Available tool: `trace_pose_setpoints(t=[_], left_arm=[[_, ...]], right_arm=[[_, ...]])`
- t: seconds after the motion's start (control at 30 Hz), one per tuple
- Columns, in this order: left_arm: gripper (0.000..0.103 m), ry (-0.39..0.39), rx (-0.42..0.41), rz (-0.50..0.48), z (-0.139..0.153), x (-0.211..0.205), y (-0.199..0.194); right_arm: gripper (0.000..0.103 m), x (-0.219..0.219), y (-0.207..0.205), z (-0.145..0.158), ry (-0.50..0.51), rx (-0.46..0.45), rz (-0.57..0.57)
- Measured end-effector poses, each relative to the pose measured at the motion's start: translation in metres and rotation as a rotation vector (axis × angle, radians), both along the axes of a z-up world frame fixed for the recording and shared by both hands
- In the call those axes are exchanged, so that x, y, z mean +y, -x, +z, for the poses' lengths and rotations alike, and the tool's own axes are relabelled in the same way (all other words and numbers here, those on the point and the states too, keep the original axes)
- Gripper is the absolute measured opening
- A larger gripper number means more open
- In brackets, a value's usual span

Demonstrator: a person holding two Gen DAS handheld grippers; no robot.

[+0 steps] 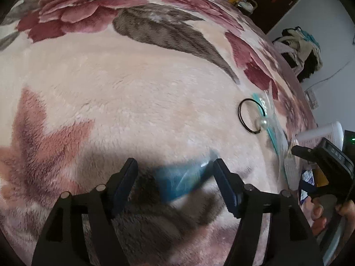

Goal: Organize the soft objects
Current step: 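Grasp the small blue packet with the left tool while the right tool grasps the cotton swab bag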

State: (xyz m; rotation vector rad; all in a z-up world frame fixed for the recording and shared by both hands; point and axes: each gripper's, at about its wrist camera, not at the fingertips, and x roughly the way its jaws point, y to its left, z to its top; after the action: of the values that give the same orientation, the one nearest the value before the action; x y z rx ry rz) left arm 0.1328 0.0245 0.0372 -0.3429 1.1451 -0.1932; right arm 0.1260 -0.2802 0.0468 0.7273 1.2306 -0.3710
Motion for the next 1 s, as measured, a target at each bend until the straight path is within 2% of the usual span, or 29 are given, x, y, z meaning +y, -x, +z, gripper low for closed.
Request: trace_pose_setpoints(t=[0.07, 0.13, 0.2, 0.27, 0.3, 0.4, 0.47, 0.53, 0.6, 0.67, 0.7, 0.73, 0.77, 0.83, 0.93, 1.0], left_arm=[[0.072, 0.018, 0.016, -0.014, -0.002, 0.0, -0.003], [0.073, 0.022, 0.015, -0.037, -0.001, 0.0, -0.002], [0.079, 0.017, 0.003, -0.054, 0.001, -0.001, 0.0], [0.079, 0.005, -0.011, -0.08, 0.005, -0.003, 0.003], [0.079, -0.008, -0.018, -0.105, 0.007, -0.005, 0.003], [0.079, -0.089, -0.023, -0.222, 0.008, -0.025, 0.003], [0.079, -0.142, -0.032, -0.292, 0.007, -0.038, 0.004], [0.079, -0.197, -0.043, -0.355, 0.005, -0.051, 0.004], [0.059, -0.221, -0.045, -0.382, 0.001, -0.057, 0.003], [0.055, -0.233, -0.026, -0.385, -0.004, -0.059, -0.001], [0.043, -0.223, -0.029, -0.381, -0.004, -0.059, -0.001], [0.041, -0.201, -0.031, -0.369, -0.002, -0.056, -0.001], [0.041, -0.182, -0.025, -0.343, -0.001, -0.052, 0.0], [0.034, -0.143, -0.019, -0.275, 0.001, -0.043, 0.0], [0.032, -0.096, -0.019, -0.21, 0.006, -0.033, 0.002], [0.032, -0.098, -0.027, -0.162, 0.011, -0.027, 0.008]], right_arm=[[0.076, -0.003, -0.004, -0.006, -0.016, 0.031, -0.021], [0.071, -0.001, -0.004, -0.005, 0.004, 0.029, 0.013], [0.07, 0.007, -0.001, 0.005, 0.055, -0.008, 0.074], [0.07, 0.023, 0.003, 0.019, 0.121, -0.078, 0.187], [0.07, 0.037, 0.007, 0.029, 0.166, -0.121, 0.27], [0.07, 0.071, 0.011, 0.04, 0.216, -0.182, 0.468], [0.07, 0.084, 0.009, 0.036, 0.191, -0.181, 0.553], [0.07, 0.083, 0.004, 0.024, 0.134, -0.133, 0.567], [0.071, 0.072, 0.0, 0.007, 0.063, -0.07, 0.529], [0.071, 0.07, 0.002, -0.003, 0.037, -0.031, 0.523], [0.071, 0.069, 0.002, -0.005, 0.036, -0.032, 0.53], [0.071, 0.069, 0.002, -0.006, 0.042, -0.035, 0.539], [0.07, 0.071, 0.003, -0.005, 0.05, -0.037, 0.549], [0.07, 0.075, 0.004, -0.004, 0.074, -0.044, 0.574], [0.069, 0.079, 0.013, 0.004, 0.08, -0.067, 0.591], [0.069, 0.079, 0.016, 0.009, 0.079, -0.088, 0.595]])
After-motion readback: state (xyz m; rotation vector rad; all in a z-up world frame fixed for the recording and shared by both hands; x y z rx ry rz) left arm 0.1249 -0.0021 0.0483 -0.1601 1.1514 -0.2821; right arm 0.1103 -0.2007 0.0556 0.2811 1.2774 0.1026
